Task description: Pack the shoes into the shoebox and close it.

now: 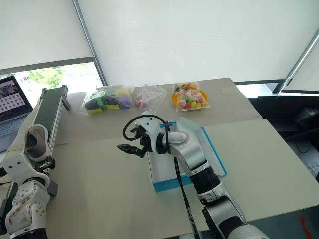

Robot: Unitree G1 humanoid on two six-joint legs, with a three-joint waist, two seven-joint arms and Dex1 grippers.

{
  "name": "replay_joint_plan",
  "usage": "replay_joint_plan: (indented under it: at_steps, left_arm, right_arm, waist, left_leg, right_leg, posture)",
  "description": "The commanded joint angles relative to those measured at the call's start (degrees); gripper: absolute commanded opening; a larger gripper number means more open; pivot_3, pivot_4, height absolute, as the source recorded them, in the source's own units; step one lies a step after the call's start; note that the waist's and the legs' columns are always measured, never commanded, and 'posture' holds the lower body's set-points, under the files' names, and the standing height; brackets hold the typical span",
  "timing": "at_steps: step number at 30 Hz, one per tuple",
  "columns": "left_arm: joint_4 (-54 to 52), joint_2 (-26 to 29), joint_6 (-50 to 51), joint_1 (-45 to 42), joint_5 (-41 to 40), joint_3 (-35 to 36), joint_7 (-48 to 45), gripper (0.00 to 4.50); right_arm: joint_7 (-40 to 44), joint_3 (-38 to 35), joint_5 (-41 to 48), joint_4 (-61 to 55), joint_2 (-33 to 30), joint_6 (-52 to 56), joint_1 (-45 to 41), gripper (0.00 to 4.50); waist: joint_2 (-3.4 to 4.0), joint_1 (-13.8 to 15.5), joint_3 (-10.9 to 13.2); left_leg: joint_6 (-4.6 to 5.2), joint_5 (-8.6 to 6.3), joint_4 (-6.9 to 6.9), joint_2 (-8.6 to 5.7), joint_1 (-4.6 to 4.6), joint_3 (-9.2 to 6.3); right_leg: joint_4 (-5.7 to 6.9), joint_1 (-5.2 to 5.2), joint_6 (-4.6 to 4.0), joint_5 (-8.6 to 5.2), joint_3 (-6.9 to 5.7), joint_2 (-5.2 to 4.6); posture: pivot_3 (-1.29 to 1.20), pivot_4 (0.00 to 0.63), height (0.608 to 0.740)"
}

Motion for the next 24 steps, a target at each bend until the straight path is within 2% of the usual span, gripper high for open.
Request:
replay_joint_plan:
  at_steps: [1,2,8,10,14,17,19,20,22,24]
  left_arm:
    - [-1.0,1.0,0.7,-0.9,0.5,1.5,1.0,4.5]
    - [-0.9,0.9,0.7,-0.9,0.5,1.7,1.2,4.5]
    - [-0.1,0.4,1.5,-2.2,-1.1,2.6,1.3,2.71]
    - [0.1,0.4,1.9,-3.4,-1.9,3.2,1.6,2.5]
    - [-1.7,-0.2,0.9,-5.6,-3.0,3.5,1.4,2.5]
    - [-5.2,0.5,-4.6,-6.0,-0.3,0.4,-0.9,2.5]
    - [-9.2,-1.2,-7.8,-7.4,-3.1,-1.1,-4.0,2.5]
    - [-10.6,-1.7,-8.2,-7.8,-4.4,-2.0,-5.4,2.5]
    - [-12.9,-2.9,-6.0,-9.0,-8.8,-4.1,-8.6,2.5]
    - [-14.8,-3.9,-1.5,-10.1,-14.5,-7.0,-11.9,2.5]
  right_arm:
    - [-0.2,-0.6,0.7,-2.6,0.5,0.3,-0.3,4.47]
    - [-0.2,-0.7,0.6,-2.6,0.5,0.3,-0.3,4.47]
    - [-0.6,-1.6,0.8,-2.5,0.6,0.2,-0.9,4.5]
    - [-0.8,-2.2,1.0,-2.3,0.7,0.2,-1.5,4.5]
    - [-1.2,-3.1,1.6,-2.5,0.9,0.6,-2.5,4.5]
    - [-1.8,-4.2,2.1,-2.4,1.3,0.9,-3.2,4.5]
    - [-4.7,-7.5,3.7,-0.3,3.4,2.4,-4.9,4.5]
    - [-6.8,-9.8,4.7,1.1,4.9,3.5,-6.0,4.5]
    - [-15.2,-20.2,11.5,6.4,10.5,9.1,-10.3,4.5]
    - [-26.8,-34.0,23.3,13.7,16.6,15.9,-15.8,4.5]
  waist:
    - [0.0,0.0,0.0]
    - [0.0,0.0,0.0]
    - [0.0,0.1,0.0]
    - [0.0,0.3,0.0]
    - [-0.01,0.3,0.0]
    - [-0.05,0.2,0.0]
    - [-0.07,0.1,0.0]
    - [-0.07,0.1,0.0]
    - [-0.07,0.1,0.0]
    - [-0.05,0.1,0.0]
  left_leg:
    - [0.0,0.0,0.0,0.0,0.0,0.0]
    - [0.0,0.0,0.0,-0.01,0.0,0.0]
    - [0.0,0.0,-0.01,-0.01,0.01,0.0]
    - [-0.06,0.04,-0.01,0.0,0.0,-0.01]
    - [-0.13,0.08,0.01,0.03,-0.01,-0.03]
    - [-0.19,0.11,0.01,0.07,-0.04,-0.04]
    - [-0.28,0.16,0.01,0.11,-0.06,-0.04]
    - [-0.28,0.16,0.01,0.12,-0.1,-0.04]
    - [-0.28,0.16,0.01,0.1,-0.11,-0.03]
    - [-0.27,0.16,0.0,0.09,-0.11,-0.04]
  right_leg:
    - [0.0,0.0,0.0,0.0,0.0,0.0]
    - [0.0,0.0,0.0,0.0,0.0,-0.01]
    - [0.0,0.0,0.0,0.0,0.0,-0.01]
    - [0.0,0.01,0.0,0.0,-0.01,0.0]
    - [-0.02,0.04,0.01,-0.01,-0.02,0.07]
    - [-0.02,0.02,0.0,0.0,-0.03,0.1]
    - [-0.02,0.02,0.0,0.0,-0.03,0.11]
    - [-0.02,0.0,0.0,0.0,-0.01,0.09]
    - [-0.02,0.0,-0.01,0.01,0.02,0.04]
    - [0.01,0.0,-0.02,0.01,0.07,0.02]
  posture:
    - [0.0,0.15,0.646]
    - [0.0,0.15,0.646]
    - [0.0,0.15,0.646]
    - [0.0,0.15,0.646]
    - [0.0,0.15,0.646]
    - [0.0,0.15,0.646]
    - [0.0,0.15,0.646]
    - [0.0,0.15,0.646]
    - [0.0,0.15,0.646]
    - [0.0,0.15,0.646]
